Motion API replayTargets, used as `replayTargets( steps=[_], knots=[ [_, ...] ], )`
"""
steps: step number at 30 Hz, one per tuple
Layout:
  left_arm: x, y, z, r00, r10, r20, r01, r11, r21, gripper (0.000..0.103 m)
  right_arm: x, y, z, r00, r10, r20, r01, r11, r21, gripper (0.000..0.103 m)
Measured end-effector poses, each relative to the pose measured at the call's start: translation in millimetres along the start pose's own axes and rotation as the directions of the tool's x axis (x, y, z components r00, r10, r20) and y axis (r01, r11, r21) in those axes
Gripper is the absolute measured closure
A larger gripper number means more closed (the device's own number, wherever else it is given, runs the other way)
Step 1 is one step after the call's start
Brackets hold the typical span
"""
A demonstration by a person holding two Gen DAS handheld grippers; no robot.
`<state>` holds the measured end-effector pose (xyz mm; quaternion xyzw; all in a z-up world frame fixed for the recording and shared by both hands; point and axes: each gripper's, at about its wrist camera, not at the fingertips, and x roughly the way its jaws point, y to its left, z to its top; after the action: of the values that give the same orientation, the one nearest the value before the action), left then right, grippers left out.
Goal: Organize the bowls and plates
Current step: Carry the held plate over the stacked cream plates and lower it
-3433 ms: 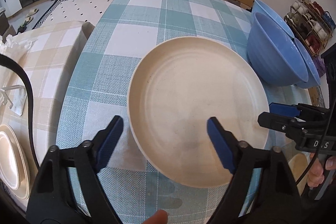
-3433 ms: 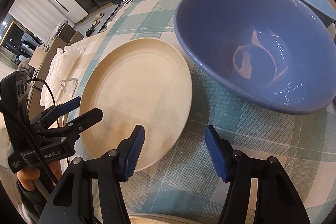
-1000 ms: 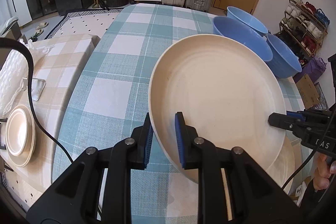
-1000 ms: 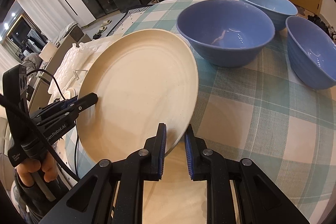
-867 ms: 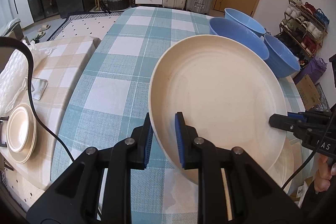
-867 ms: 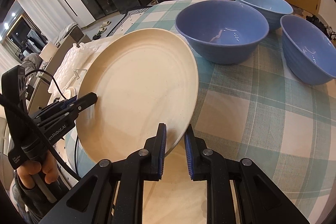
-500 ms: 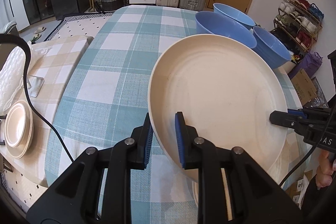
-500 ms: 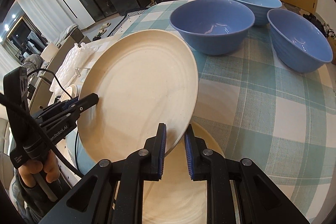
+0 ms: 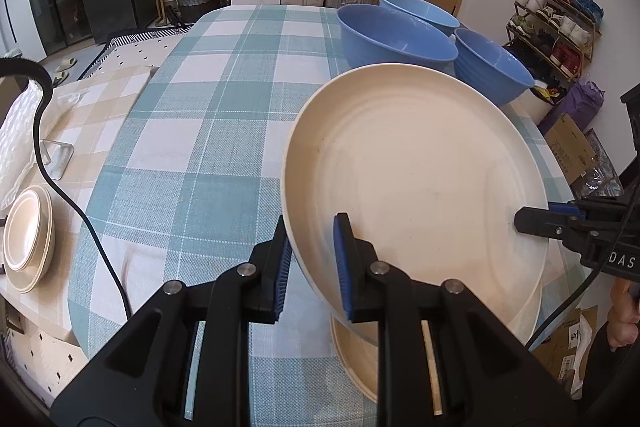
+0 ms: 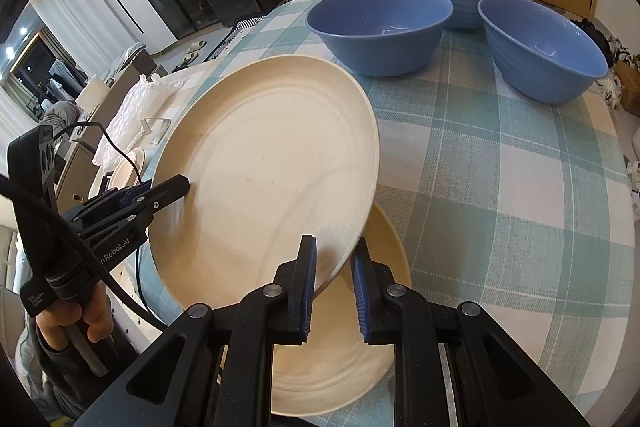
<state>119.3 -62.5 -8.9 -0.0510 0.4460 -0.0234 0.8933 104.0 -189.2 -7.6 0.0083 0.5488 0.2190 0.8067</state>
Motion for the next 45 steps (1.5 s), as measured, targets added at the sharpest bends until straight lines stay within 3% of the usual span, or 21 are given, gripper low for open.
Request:
replayTargets(
  steps=[22, 45],
  knots=[
    [-9.3, -18.5, -44.0, 0.999, -0.009, -0.031, 0.011, 0.998, 0.06, 0.085, -11.4, 2.4, -51.8, 0.999, -0.013, -0.049, 0.013, 1.0, -0.016, 0.085],
    [-5.5, -26.3, -65.0, 0.997, -0.012, -0.07, 0.018, 0.996, 0.088, 0.084, -12.7, 2.2, -70.0, 0.997, -0.029, -0.068, 0.026, 0.999, -0.043, 0.084]
  ],
)
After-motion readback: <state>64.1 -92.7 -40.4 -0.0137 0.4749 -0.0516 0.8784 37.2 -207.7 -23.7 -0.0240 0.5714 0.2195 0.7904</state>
